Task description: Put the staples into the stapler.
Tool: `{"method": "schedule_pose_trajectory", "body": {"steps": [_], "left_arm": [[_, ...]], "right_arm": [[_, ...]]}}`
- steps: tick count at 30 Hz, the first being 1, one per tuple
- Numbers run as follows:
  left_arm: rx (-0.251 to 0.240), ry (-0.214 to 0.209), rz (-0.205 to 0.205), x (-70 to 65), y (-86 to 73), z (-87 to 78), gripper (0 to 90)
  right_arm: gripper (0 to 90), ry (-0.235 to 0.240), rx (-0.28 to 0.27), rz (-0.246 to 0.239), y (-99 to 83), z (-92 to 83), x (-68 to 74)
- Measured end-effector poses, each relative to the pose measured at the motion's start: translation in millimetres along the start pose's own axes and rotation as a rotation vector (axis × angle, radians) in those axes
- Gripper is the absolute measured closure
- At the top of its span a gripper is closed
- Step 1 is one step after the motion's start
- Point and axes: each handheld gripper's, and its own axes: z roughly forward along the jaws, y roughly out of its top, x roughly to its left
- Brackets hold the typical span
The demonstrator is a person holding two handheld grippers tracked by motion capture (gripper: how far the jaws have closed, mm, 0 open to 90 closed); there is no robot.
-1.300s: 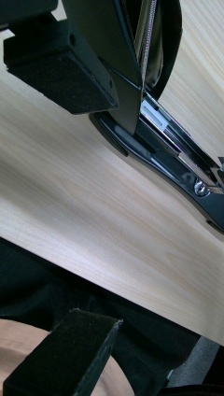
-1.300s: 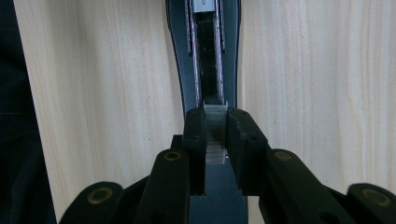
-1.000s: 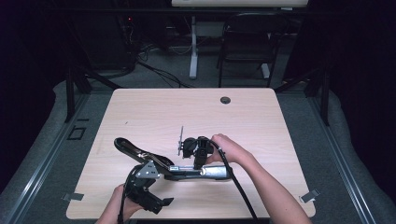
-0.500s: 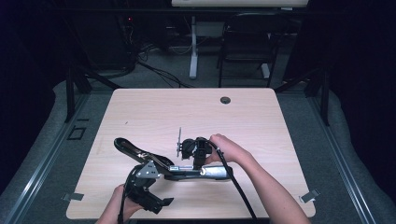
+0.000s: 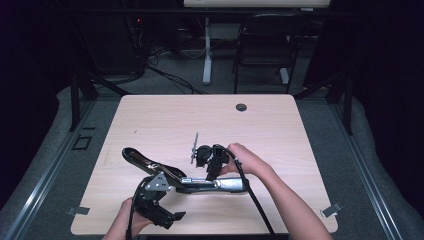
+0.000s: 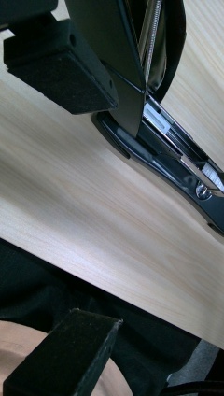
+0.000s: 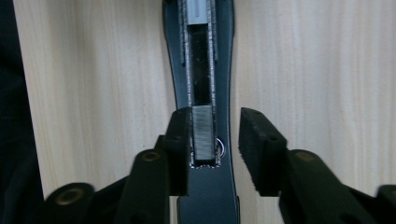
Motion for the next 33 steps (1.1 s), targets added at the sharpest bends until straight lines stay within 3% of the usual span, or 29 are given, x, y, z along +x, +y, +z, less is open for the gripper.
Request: {"method": "schedule_pose_trajectory", "body": {"steps": [6, 13, 17, 22, 25, 31, 33], "left_arm": [[0.006, -0.002, 0.003, -0.5, 0.3, 0.9, 0.0], [0.004, 0.0, -0.01, 0.4, -0.4, -1.6, 0.0], [-0.004, 0.002, -0.017, 1.7, -1.3, -3.9, 0.0], [0.002, 0.002, -0.017, 3.9, -1.9, -5.8, 0.0], [0.003, -0.002, -0.027, 5.6, -1.8, -8.0, 0.0], [0.002, -0.006, -0.033, 8.8, -4.8, -14.0, 0.0], [0.004, -0.005, -0.044, 10.0, -8.6, -15.2, 0.0]], "right_arm": [[46.2, -0.061, -0.064, 0.062, -14.4, -9.2, 0.3], [36.6, -0.109, -0.071, 0.128, -22.4, -9.5, -1.4], [30.6, -0.133, -0.12, 0.18, -22.8, -11.9, 0.6], [20.3, -0.125, -0.193, 0.24, -32.4, -10.3, 3.7], [15.7, -0.123, -0.21, 0.272, -41.3, -8.2, 5.2], [14.1, -0.132, -0.229, 0.334, -56.2, -0.6, 10.0], [14.0, -0.135, -0.259, 0.36, -62.4, 0.4, 11.0]]}}
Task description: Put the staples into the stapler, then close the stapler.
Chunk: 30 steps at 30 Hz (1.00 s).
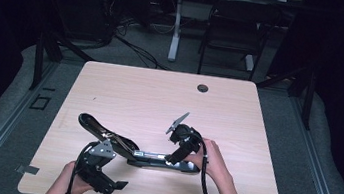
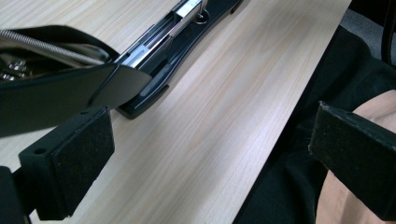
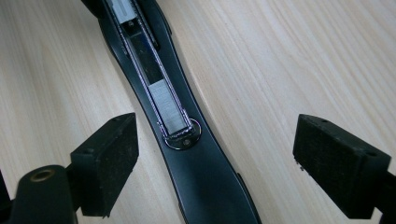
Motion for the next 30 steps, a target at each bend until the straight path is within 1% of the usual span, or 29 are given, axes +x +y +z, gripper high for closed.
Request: {"method": "schedule_pose_trajectory", "body": {"steps": [3, 5, 6, 8, 9, 10, 11, 12, 13, 14, 16, 17, 18, 21, 25, 26, 28, 29, 30], "left_arm": [[0.014, 0.005, -0.001, 2.1, -6.5, -3.4, 0.0], [0.009, 0.01, -0.01, 4.9, -10.1, -7.1, 0.0], [0.005, 0.014, -0.017, 6.3, -11.7, -8.7, 0.0], [0.001, 0.022, -0.029, 8.5, -14.4, -11.2, 0.0], [-0.001, 0.029, -0.033, 9.6, -15.6, -12.3, 0.0], [-0.002, 0.035, -0.037, 10.6, -16.3, -13.3, 0.0], [-0.003, 0.041, -0.038, 11.6, -16.5, -14.4, 0.0], [-0.007, 0.045, -0.042, 12.3, -16.5, -15.3, 0.0], [-0.01, 0.044, -0.044, 13.0, -16.3, -16.0, 0.0], [-0.012, 0.046, -0.045, 13.3, -16.5, -16.3, 0.0], [-0.005, 0.048, -0.043, 14.4, -17.8, -16.5, 0.0], [-0.004, 0.057, -0.046, 14.7, -19.0, -16.7, 0.0], [-0.002, 0.059, -0.05, 15.5, -20.2, -17.4, 0.0], [-0.008, 0.072, -0.067, 17.8, -24.0, -21.1, 0.0], [-0.013, 0.088, -0.086, 21.7, -27.4, -25.5, 0.0], [-0.01, 0.084, -0.089, 23.4, -27.6, -26.3, 0.0], [-0.007, 0.09, -0.095, 25.6, -28.5, -26.6, 0.0], [0.001, 0.107, -0.094, 26.2, -28.7, -26.4, 0.0], [0.004, 0.109, -0.101, 27.0, -29.3, -26.2, 0.1]], "right_arm": [[13.8, -0.008, -0.024, 0.041, -8.9, -2.8, -0.9], [13.8, -0.016, -0.024, 0.061, -13.7, -6.1, -1.5], [13.8, -0.024, -0.041, 0.082, -16.3, -6.9, -1.1], [13.9, -0.033, -0.055, 0.093, -20.1, -10.8, -1.1], [13.9, -0.034, -0.063, 0.109, -21.9, -12.4, -0.5], [14.0, -0.036, -0.072, 0.108, -22.9, -13.8, 0.0], [14.2, -0.084, -0.145, 0.128, -24.6, -10.5, 3.3], [14.5, -0.095, -0.158, 0.133, -25.1, -11.7, 4.6], [14.6, -0.085, -0.152, 0.136, -25.5, -13.9, 5.1], [14.7, -0.056, -0.103, 0.13, -25.3, -19.3, 4.3], [14.9, -0.059, -0.111, 0.142, -26.9, -20.6, 6.2], [14.9, -0.066, -0.113, 0.149, -27.8, -21.5, 6.7], [14.9, -0.064, -0.11, 0.147, -28.8, -22.5, 6.3], [15.0, -0.059, -0.117, 0.161, -31.1, -22.9, 6.2], [15.2, -0.06, -0.102, 0.162, -33.3, -22.7, 5.4], [15.2, -0.064, -0.102, 0.163, -33.8, -22.5, 5.2], [15.3, -0.061, -0.103, 0.168, -34.6, -22.1, 5.1], [15.2, -0.064, -0.099, 0.166, -34.6, -22.2, 5.1], [15.2, -0.061, -0.099, 0.167, -34.6, -22.3, 5.2]]}}
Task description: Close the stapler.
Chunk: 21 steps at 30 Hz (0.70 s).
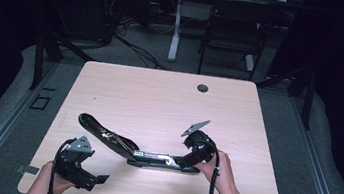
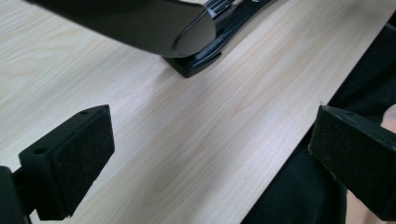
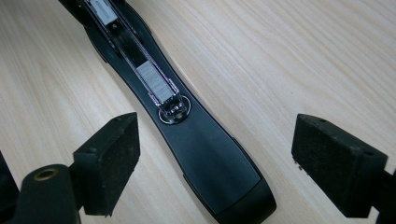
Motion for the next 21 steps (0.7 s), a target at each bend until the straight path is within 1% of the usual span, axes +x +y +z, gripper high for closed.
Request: {"method": "schedule_pose_trajectory", "body": {"steps": [2, 5, 6, 7, 9, 10, 11, 13, 15, 17, 18, 19, 20, 21], "left_arm": [[0.011, 0.007, -0.005, 3.0, -0.8, -0.9, 0.1], [0.011, 0.023, -0.029, 7.6, -2.0, -3.5, 0.3], [0.013, 0.039, -0.045, 8.9, -2.4, -4.3, 0.9], [0.018, 0.056, -0.059, 10.7, -2.5, -5.5, 2.2], [0.016, 0.06, -0.084, 14.4, -3.2, -6.5, 8.1], [0.018, 0.07, -0.094, 16.0, -3.5, -6.7, 8.7], [0.01, 0.087, -0.103, 17.2, -4.0, -6.7, 9.0], [0.006, 0.101, -0.121, 20.5, -4.2, -7.7, 14.9], [0.0, 0.116, -0.142, 24.2, -4.7, -8.2, 16.2], [-0.013, 0.132, -0.158, 28.2, -5.1, -9.7, 21.1], [-0.025, 0.15, -0.171, 29.7, -5.0, -10.8, 23.4], [-0.047, 0.175, -0.175, 31.1, -5.0, -12.3, 26.7], [-0.067, 0.196, -0.189, 32.0, -4.8, -14.8, 29.3], [-0.093, 0.215, -0.202, 32.8, -4.1, -17.0, 30.2]], "right_arm": [[15.2, -0.002, -0.002, -0.003, -0.2, -1.1, -0.5], [15.2, -0.009, 0.001, -0.001, -0.2, -2.4, -0.4], [15.2, -0.012, -0.001, 0.0, -0.2, -2.5, -0.3], [15.2, -0.011, -0.005, -0.001, -0.3, -2.2, -0.2], [15.2, -0.013, -0.005, -0.004, -0.3, -2.1, 0.0], [15.3, -0.044, 0.067, -0.024, 2.0, -6.8, 0.1], [15.3, -0.016, 0.004, -0.01, 0.0, -2.3, -0.1], [15.3, -0.012, -0.001, -0.005, -0.4, -2.1, -0.1], [15.3, -0.017, 0.0, -0.001, -0.6, -2.5, -0.4], [15.7, -0.024, -0.007, 0.003, -0.5, -2.7, -0.2], [16.0, -0.029, -0.008, 0.004, -0.2, -2.7, 0.0], [16.2, -0.035, -0.018, 0.01, -0.1, -2.2, 0.5], [15.8, -0.04, -0.015, 0.012, 0.4, -1.8, 0.6], [16.2, -0.048, -0.019, 0.012, 1.0, -1.5, 0.5]]}}
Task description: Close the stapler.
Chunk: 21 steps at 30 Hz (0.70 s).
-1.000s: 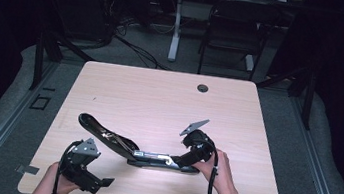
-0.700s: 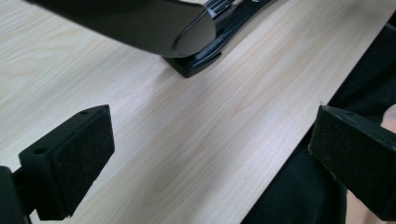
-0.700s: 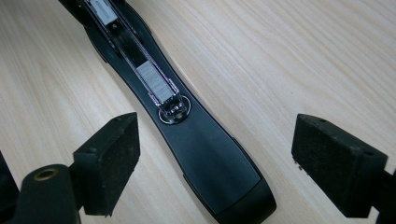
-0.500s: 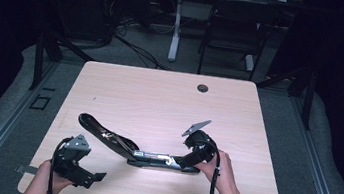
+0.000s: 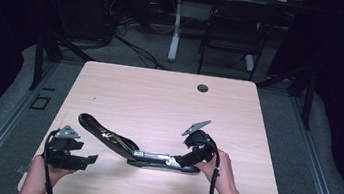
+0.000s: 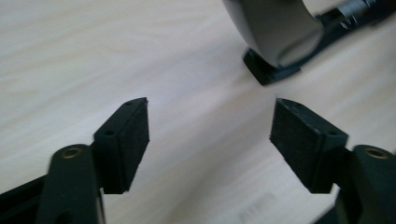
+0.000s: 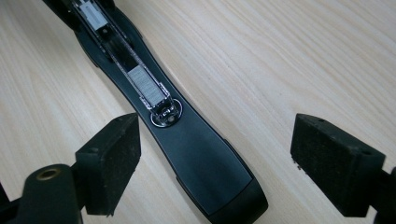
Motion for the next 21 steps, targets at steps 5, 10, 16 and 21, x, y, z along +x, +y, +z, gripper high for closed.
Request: {"method": "schedule_pose_trajectory", "body": {"steps": [5, 10, 16, 21], "left_arm": [[-0.11, 0.064, -0.032, 4.0, 5.8, -8.3, 40.2], [-0.196, 0.084, -0.067, 6.6, 10.2, -11.0, 53.7], [-0.228, 0.059, -0.069, 6.0, 16.5, -10.2, 65.4], [-0.244, 0.059, -0.059, 2.7, 20.8, -11.1, 72.0]], "right_arm": [[22.4, -0.019, -0.017, 0.003, 4.3, 2.0, 3.6], [39.1, -0.055, -0.047, -0.021, 12.8, 3.8, 13.0], [62.3, -0.033, -0.153, -0.024, 27.1, -2.9, 23.4], [77.2, -0.023, -0.187, -0.048, 40.2, -2.3, 34.3]]}}
